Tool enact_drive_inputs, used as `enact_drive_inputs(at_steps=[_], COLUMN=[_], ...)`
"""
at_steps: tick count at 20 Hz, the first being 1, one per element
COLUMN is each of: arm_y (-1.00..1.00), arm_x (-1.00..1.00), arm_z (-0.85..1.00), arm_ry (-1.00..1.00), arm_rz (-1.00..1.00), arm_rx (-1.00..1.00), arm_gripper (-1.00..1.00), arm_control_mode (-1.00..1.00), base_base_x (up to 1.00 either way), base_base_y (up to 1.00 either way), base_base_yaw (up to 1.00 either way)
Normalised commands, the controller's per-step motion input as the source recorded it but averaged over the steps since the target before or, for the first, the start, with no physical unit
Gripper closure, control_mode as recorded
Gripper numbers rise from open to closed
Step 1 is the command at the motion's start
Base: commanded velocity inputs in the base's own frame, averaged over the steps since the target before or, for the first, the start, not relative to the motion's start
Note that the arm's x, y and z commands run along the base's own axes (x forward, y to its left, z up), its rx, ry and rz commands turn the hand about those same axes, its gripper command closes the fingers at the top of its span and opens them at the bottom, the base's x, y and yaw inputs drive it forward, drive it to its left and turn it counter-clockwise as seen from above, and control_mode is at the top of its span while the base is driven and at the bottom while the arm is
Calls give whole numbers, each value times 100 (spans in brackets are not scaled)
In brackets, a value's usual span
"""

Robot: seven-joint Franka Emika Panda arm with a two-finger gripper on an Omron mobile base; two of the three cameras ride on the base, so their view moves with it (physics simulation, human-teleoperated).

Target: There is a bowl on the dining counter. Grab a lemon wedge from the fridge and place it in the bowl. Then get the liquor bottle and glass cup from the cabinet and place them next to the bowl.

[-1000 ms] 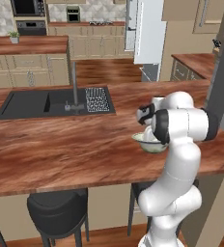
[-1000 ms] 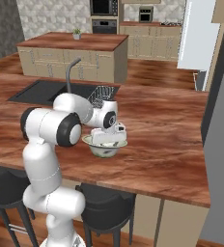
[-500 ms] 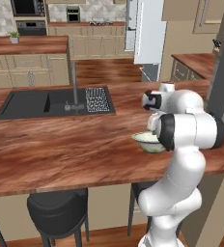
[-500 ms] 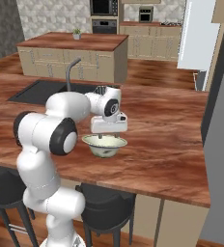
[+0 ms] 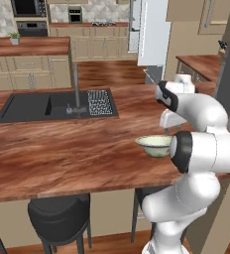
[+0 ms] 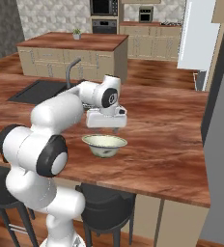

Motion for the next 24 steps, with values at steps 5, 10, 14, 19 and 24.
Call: enact_drive_inputs(at_steps=[5, 10, 14, 19, 24], arm_y=[0, 22, 27, 4, 3], arm_x=[-66, -4, 6, 0, 0], arm_z=[-11, -14, -15, -10, -23], arm_ry=[-1, -5, -3, -5, -2], arm_rz=[0, 0, 0, 0, 0], arm_rx=[0, 0, 0, 0, 0], arm_gripper=[-100, -100, -100, -100, -100], arm_control_mode=[-100, -100, -100, -100, -100], base_base_x=[0, 0, 0, 0, 0], base_base_y=[0, 0, 0, 0, 0], base_base_yaw=[0, 0, 0, 0, 0])
